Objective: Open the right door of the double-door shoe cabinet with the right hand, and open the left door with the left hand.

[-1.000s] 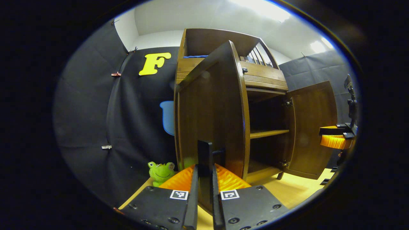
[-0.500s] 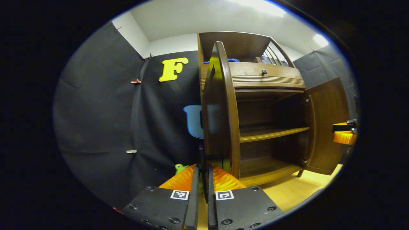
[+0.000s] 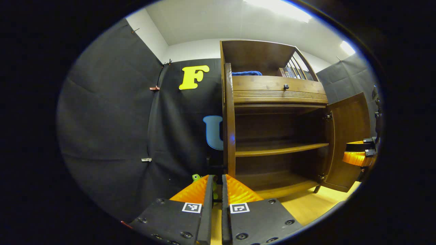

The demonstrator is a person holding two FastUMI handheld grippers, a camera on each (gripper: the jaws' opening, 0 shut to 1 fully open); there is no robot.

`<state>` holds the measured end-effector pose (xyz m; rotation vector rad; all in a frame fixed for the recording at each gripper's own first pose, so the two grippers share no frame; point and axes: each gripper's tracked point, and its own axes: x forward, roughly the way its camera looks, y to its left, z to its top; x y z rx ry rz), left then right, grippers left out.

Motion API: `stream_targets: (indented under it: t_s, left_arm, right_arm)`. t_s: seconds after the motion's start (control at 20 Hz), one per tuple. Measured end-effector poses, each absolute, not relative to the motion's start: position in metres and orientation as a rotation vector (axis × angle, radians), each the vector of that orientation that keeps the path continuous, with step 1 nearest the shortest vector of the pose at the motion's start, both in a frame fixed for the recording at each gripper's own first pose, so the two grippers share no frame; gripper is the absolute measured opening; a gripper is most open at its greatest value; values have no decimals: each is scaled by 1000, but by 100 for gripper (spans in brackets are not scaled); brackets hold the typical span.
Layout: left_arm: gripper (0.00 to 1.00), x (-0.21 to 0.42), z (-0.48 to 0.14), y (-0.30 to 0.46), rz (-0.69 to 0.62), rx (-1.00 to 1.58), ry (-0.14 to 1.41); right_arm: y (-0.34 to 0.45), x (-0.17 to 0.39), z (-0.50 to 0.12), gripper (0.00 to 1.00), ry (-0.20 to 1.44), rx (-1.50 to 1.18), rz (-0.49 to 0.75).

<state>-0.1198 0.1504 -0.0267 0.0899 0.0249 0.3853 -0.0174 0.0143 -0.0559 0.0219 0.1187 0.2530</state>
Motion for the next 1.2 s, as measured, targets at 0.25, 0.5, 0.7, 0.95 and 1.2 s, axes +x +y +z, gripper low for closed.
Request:
stream_targets:
  t_s: [0.25,0.5,0.7,0.95,1.2]
  left_arm:
    - [25,-117,-19,105,275,70,15]
    - [47,-102,-14,40,50,46,9]
    - [78,-73,-25,25,21,64,40]
    - [95,-47,-30,28,58,63,47]
    - [95,-45,-26,30,61,42,25]
  right_arm:
    - [-3,-15,-58,99,125,-7,201]
    - [-10,-15,-58,98,122,-6,185]
    - [-23,-17,-59,99,129,-6,151]
    - [-38,-25,-54,99,125,-28,106]
    - [-41,-33,-51,97,122,-51,91]
